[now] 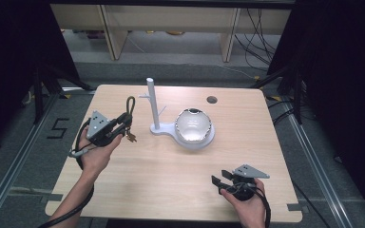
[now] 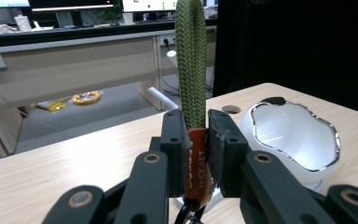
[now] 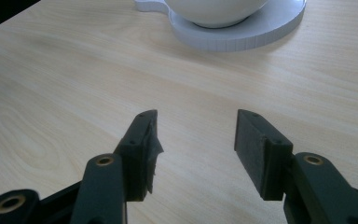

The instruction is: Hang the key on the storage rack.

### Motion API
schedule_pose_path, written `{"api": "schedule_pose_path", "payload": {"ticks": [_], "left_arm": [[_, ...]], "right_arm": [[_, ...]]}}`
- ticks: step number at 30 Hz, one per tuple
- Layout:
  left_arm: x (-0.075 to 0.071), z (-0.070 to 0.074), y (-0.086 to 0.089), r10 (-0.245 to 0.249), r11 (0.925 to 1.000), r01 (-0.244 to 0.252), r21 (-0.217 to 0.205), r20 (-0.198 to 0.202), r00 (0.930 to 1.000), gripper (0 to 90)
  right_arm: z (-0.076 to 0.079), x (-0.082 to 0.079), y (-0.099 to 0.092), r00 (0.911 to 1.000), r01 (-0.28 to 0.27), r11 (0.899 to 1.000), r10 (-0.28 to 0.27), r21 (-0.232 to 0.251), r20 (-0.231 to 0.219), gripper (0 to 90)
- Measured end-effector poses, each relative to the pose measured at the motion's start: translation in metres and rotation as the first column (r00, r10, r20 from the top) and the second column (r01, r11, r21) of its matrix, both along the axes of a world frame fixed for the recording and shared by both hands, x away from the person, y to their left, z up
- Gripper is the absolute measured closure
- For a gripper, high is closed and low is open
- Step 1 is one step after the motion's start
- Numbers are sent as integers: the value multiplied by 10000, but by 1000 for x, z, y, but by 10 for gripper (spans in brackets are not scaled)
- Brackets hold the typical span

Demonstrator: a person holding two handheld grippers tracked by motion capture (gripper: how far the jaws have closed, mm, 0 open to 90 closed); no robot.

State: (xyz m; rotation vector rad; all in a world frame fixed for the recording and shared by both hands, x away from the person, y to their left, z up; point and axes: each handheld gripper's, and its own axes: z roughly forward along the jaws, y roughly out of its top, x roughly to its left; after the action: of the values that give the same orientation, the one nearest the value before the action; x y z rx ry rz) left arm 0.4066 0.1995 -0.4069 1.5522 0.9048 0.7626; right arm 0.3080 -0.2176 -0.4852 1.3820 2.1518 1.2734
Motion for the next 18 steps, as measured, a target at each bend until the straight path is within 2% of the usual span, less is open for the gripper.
{"api": "schedule_pose_path", "payload": {"ticks": [2, 4, 5, 9, 10, 11, 13, 14, 16, 18], "left_arm": [[2, 0, 0, 76, 10000, -76, -4, -30, 10000, 763], [3, -1, 1, 196, 9998, -196, 47, -22, 9998, 763], [4, -1, 1, 241, 9997, -241, 37, -2, 9997, 763], [6, -2, 1, 410, 9992, -410, 25, 22, 9992, 763], [7, -2, 1, 458, 9989, -458, 39, 40, 9989, 763], [7, -2, 1, 522, 9986, -523, 69, 74, 9986, 763], [9, -3, 1, 653, 9978, -653, 133, 68, 9978, 763], [9, -3, 1, 700, 9974, -701, 140, 74, 9975, 763], [10, -4, 1, 833, 9963, -834, 202, 78, 9965, 763], [12, -5, 1, 967, 9949, -969, 297, 81, 9953, 763]], "right_arm": [[0, 0, 0, 10000, -26, 10000, 26, 92, 51, 500], [2, -1, -1, 10000, 63, 10000, -63, -75, -25, 500], [1, 0, -2, 9997, -25, 9997, 30, -231, 247, 500], [1, 0, -2, 9998, -19, 9997, 24, -229, 215, 499], [0, 1, -1, 9997, -53, 9999, 56, -90, 256, 499], [0, -1, 2, 9999, 58, 9995, -53, 319, -134, 499], [0, -1, 2, 9999, 46, 9995, -43, 321, -108, 499], [1, 0, -1, 9999, -23, 10000, 23, 13, 105, 499], [1, -1, 0, 9999, 31, 10000, -32, 56, 118, 499], [1, 0, -2, 9995, -45, 9999, 50, -138, 299, 499]]}}
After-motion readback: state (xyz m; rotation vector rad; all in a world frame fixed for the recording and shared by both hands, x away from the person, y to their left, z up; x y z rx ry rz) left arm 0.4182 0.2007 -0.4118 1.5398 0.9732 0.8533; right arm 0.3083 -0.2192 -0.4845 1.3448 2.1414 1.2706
